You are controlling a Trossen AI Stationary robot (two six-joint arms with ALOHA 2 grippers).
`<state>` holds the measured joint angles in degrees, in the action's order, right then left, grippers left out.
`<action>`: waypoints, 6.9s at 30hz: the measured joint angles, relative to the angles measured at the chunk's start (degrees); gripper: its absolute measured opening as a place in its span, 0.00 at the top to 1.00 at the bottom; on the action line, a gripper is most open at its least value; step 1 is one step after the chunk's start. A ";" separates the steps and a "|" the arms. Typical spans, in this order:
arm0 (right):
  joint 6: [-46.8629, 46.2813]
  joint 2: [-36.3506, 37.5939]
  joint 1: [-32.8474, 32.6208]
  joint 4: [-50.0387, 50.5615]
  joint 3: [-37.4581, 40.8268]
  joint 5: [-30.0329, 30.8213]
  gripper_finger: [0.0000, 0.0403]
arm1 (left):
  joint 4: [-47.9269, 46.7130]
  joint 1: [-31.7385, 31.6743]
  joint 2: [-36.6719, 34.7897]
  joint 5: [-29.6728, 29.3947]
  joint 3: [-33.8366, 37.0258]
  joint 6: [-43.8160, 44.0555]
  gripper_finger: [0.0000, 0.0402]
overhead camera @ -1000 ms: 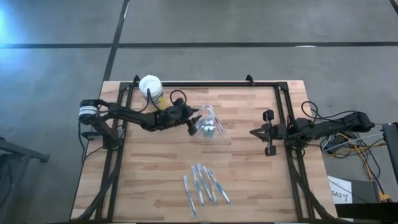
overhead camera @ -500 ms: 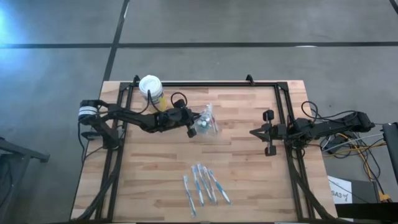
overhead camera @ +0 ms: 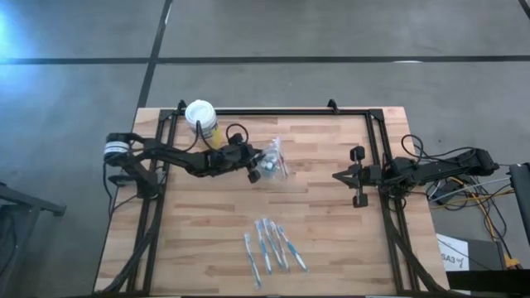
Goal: Pick & Place toothbrushing station
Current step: Put the blue toothbrush into the left section of the transparent organizer, then adjust the transparent organizer, then put the blue toothbrush into the left section of the transparent organizer
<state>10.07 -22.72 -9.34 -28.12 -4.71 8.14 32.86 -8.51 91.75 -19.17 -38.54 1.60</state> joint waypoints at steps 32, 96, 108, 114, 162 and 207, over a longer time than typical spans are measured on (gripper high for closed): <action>-3.58 -11.17 0.04 -0.87 -2.06 5.09 0.98 | -11.43 0.11 -17.94 -10.45 12.17 5.59 0.87; -28.11 -73.86 8.68 11.69 -31.06 16.52 0.98 | -2.91 1.46 -4.55 1.83 12.61 12.01 0.99; -24.61 -70.81 6.51 11.72 -30.84 16.43 0.98 | -6.47 2.01 -8.79 1.27 12.61 5.81 0.97; -19.89 -64.54 2.82 12.68 -30.00 15.50 0.98 | -19.09 2.70 -19.66 1.95 12.74 4.04 0.97; -39.47 -37.87 -7.30 30.03 -27.10 0.88 0.98 | -31.38 8.09 -89.17 25.54 38.05 -5.67 0.96; -77.67 -100.76 -22.10 74.86 -82.96 0.87 0.58 | -31.39 8.09 -88.83 29.17 38.12 0.43 0.95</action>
<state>-67.60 -123.48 -31.44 46.75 -87.67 9.01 1.48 -0.43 2.92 10.00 -0.43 2.02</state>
